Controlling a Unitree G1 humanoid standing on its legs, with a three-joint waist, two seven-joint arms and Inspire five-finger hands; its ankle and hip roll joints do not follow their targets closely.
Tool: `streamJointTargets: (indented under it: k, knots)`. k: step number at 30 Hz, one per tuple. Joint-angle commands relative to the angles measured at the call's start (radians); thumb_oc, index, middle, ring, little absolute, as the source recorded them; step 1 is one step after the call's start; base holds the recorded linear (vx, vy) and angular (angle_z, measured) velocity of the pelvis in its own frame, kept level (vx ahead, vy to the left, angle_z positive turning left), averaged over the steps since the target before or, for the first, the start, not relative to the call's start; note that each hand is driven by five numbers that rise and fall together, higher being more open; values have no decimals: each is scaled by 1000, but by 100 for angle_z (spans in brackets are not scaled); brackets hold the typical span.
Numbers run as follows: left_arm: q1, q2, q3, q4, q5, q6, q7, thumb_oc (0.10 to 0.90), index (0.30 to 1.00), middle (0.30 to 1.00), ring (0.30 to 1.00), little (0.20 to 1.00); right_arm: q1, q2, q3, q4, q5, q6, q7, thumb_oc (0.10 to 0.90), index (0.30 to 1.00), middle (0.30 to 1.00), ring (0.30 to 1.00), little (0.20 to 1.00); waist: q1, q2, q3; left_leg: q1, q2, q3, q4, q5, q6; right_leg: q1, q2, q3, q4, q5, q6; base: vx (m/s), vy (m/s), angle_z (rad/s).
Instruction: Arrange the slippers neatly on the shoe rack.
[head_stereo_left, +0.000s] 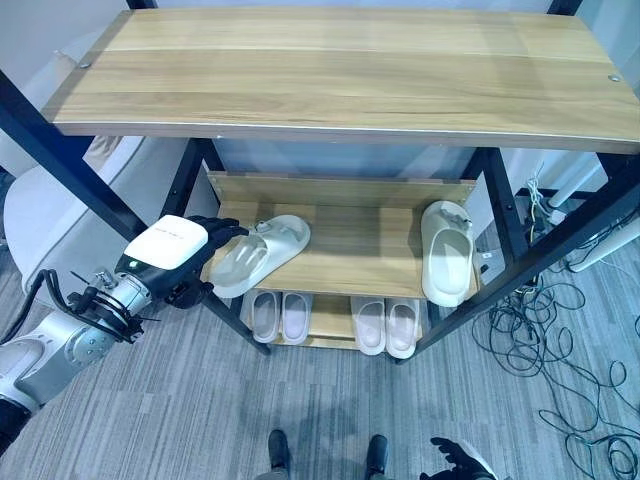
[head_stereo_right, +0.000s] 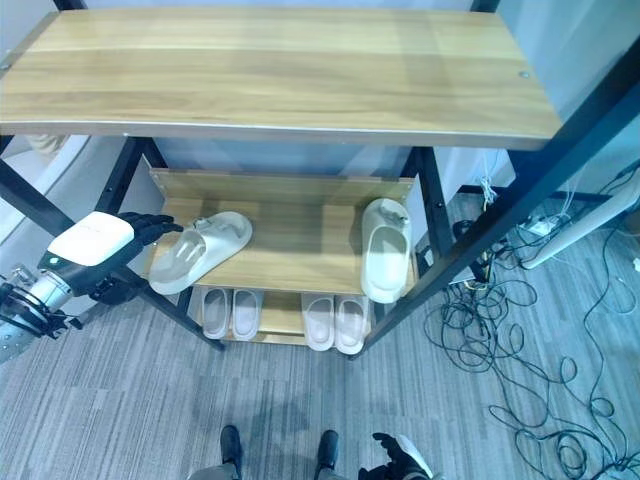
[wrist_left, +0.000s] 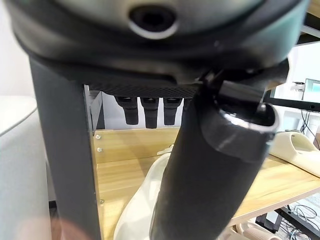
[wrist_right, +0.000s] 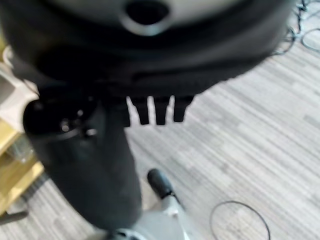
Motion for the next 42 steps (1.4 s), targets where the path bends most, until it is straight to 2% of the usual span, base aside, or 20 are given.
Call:
streamJointTargets:
  k: [1, 3, 4, 7, 16, 21, 29, 33, 42]
  knots:
    - [-88, -70, 104, 110, 39, 63, 147, 800, 900, 900, 900, 900, 46, 4, 26, -14, 4, -21, -7, 800, 900, 900, 900, 900, -1, -22, -74, -91, -56, 2, 1, 20, -6, -97, -26, -39, 52, 9, 115, -45, 20, 6]
    - [-108, -95, 94, 121, 59, 75, 162, 800, 900, 900, 900, 900, 44, 6, 25, -10, 6, -20, -9, 800, 900, 900, 900, 900, -1, -23, -71, -98, -57, 1, 1, 21, -5, -106, -26, -38, 54, 10, 115, -33, 17, 7]
    - [-130, -144, 92, 137, 75, 95, 185, 800, 900, 900, 900, 900, 38, 11, 25, -8, 7, -19, -15, 800, 900, 900, 900, 900, -4, -29, -64, -109, -57, 1, 1, 23, -3, -117, -25, -37, 55, 14, 114, -32, 19, 2]
    - [-162, -203, 89, 156, 89, 116, 211, 800, 900, 900, 900, 900, 32, 10, 25, -9, 11, -16, -21, 800, 900, 900, 900, 900, -9, -37, -54, -125, -59, 2, 1, 28, -1, -140, -23, -32, 59, 19, 112, -13, 6, 0]
    - [-265, -286, 36, 220, 133, 158, 251, 800, 900, 900, 900, 900, 27, 11, 29, -4, 16, -12, -26, 800, 900, 900, 900, 900, -19, -51, -42, -145, -55, 5, 1, 32, 3, -168, -21, -23, 63, 26, 108, -1, 7, -4]
    - [-335, -294, -7, 247, 156, 175, 258, 800, 900, 900, 900, 900, 27, 2, 32, -25, 21, -16, -26, 800, 900, 900, 900, 900, -27, -55, -38, -146, -57, 7, 1, 30, 4, -173, -20, -19, 61, 29, 109, 4, 1, -1]
    - [-458, -250, -110, 301, 228, 190, 259, 800, 900, 900, 900, 900, 19, -7, 44, -33, 24, -25, -31, 800, 900, 900, 900, 900, -29, -50, -35, -152, -58, 9, 1, 28, 6, -178, -21, -20, 63, 29, 111, 0, 0, 0]
    - [-479, -271, -138, 317, 225, 190, 254, 800, 900, 900, 900, 900, 19, -9, 48, -35, 26, -26, -31, 800, 900, 900, 900, 900, -34, -49, -33, -153, -60, 7, 1, 27, 7, -183, -22, -22, 65, 30, 110, 0, 0, 0]
    - [-517, -375, -167, 311, 189, 186, 249, 800, 900, 900, 900, 900, 19, -9, 49, -42, 33, -23, -36, 800, 900, 900, 900, 900, -45, -52, -13, -168, -59, 6, 1, 33, 8, -209, -21, -15, 73, 34, 107, -14, -8, 0]
